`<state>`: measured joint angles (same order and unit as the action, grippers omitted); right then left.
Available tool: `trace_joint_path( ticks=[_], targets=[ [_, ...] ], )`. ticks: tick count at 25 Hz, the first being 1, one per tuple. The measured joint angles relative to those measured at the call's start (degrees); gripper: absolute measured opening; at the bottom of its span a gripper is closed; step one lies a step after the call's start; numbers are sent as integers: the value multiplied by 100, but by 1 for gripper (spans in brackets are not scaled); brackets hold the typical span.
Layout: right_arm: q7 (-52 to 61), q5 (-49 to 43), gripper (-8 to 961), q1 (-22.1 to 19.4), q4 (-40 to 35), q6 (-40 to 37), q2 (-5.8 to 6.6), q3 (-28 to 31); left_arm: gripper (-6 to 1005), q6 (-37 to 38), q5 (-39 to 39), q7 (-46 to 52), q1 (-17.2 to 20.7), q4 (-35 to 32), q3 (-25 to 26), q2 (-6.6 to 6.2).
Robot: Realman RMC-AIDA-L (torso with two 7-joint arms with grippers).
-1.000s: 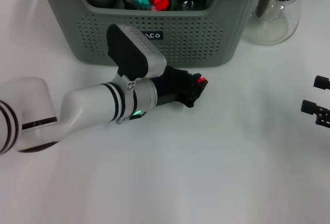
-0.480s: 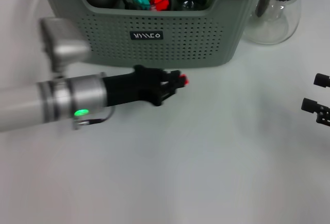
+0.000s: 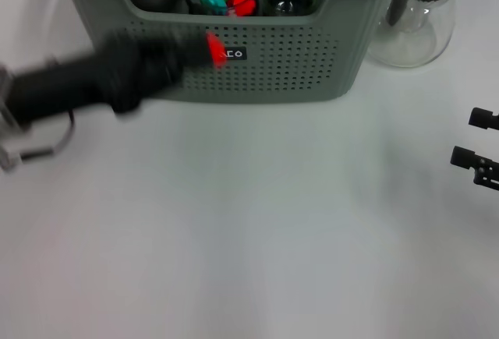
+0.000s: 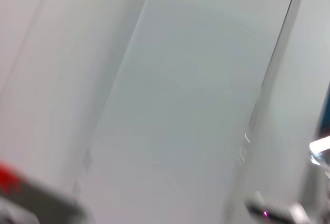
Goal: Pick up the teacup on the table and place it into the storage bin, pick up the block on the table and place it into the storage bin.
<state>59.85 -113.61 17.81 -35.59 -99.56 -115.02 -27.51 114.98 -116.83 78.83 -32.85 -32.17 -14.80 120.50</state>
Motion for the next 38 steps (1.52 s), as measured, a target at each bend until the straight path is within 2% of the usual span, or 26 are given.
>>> trace_joint_path(
  ticks=[2,5,6,8,10,11,12,13,15,18,21,23,26,34,37,38],
  targets=[
    [-20,-1,703,8,0,-43,1,1,152,-148,388,526,-175,-410,35,-3],
    [-34,0,703,23,-1,-171,9,-1,153,-1065,566,1580,-640,-1241,-190,-48],
    [-34,2,703,25,-12,-220,12,-1,153,-1396,525,1933,-785,-1530,-425,-86],
    [-35,15,703,30,-52,-291,9,-1,153,-2042,403,2627,-1026,-2043,-1059,-196],
    [-35,20,703,49,-80,-337,2,0,153,-2791,107,3409,-1281,-2529,-1991,-330],
    [-35,17,703,67,-83,-351,-3,-1,153,-3133,-160,3753,-1402,-2667,-2435,-387],
    [-35,13,703,80,-83,-357,-7,-6,153,-3630,-849,4362,-1689,-2760,-3103,-439],
    [-35,6,703,93,-84,-357,-14,-15,153,-3630,-849,4362,-1689,-2760,-3103,-439],
    [-35,2,703,109,-85,-357,-26,-28,153,-3992,-1661,4886,-2022,-2656,-3637,-419],
    [-35,0,702,129,-86,-358,-42,-35,152,-4549,-2646,5398,-2442,-2246,-4251,-215],
    [-35,-2,702,143,-88,-357,-51,-41,152,-5089,-3296,5715,-2731,-1761,-4456,-32],
    [-36,-3,702,139,-88,-357,-56,-44,160,-5479,-3718,5983,-2899,-1369,-4492,42],
    [-35,-4,702,114,-89,-356,-61,-47,171,-5827,-4072,6335,-2971,-1143,-4499,58],
    [-32,-4,702,139,-88,-353,-65,-52,202,-5908,-4178,6482,-2869,-1272,-4454,23],
    [-14,-3,702,165,-88,-353,-71,-53,214,-5778,-4081,6480,-2678,-1692,-4447,101],
    [-8,-3,702,170,-88,-352,-73,-52,245,-5692,-3949,6450,-2503,-2048,-4428,156]
  ],
)
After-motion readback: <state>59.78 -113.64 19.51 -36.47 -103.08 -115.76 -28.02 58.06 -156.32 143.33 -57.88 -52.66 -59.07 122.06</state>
